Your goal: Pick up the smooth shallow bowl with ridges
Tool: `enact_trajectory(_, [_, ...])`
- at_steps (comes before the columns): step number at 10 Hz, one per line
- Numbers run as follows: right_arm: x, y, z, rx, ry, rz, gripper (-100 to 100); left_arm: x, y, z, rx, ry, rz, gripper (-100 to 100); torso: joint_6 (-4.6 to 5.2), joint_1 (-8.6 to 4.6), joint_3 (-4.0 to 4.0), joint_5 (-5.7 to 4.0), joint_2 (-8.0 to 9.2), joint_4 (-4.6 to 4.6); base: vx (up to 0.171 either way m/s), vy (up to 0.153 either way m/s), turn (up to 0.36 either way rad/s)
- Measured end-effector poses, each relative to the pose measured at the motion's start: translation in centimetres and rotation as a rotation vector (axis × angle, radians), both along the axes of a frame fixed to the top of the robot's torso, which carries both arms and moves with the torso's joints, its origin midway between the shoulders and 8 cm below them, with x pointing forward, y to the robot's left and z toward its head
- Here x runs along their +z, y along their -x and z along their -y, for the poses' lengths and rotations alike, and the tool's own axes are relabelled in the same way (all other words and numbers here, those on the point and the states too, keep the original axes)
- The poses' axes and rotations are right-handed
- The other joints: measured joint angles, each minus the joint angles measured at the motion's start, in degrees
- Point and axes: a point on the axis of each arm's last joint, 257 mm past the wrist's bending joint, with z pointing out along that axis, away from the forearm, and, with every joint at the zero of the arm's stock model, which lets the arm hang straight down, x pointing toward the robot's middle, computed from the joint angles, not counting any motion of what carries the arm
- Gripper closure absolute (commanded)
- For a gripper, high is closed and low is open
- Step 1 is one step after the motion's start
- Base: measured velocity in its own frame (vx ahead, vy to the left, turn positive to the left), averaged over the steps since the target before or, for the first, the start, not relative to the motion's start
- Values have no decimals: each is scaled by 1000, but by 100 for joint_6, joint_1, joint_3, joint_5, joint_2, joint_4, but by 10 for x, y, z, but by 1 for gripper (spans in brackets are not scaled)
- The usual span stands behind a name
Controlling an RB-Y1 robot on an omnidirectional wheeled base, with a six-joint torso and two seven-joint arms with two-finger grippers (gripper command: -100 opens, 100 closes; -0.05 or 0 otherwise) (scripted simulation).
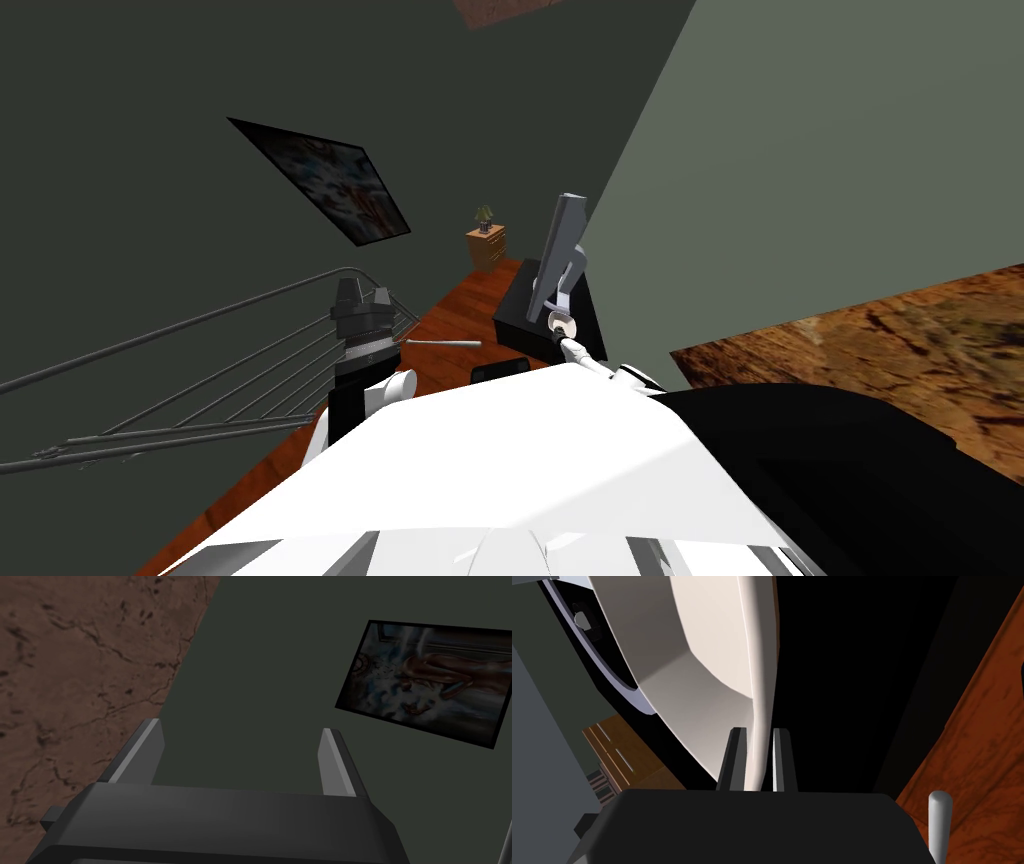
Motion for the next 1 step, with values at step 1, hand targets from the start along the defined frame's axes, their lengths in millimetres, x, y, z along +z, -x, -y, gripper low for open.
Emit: enact_trajectory(1, [0, 0, 0, -1, -2, 0, 0, 0, 0, 0, 0, 0, 0, 0, 0, -6, 1, 0, 1, 1, 0, 0, 0])
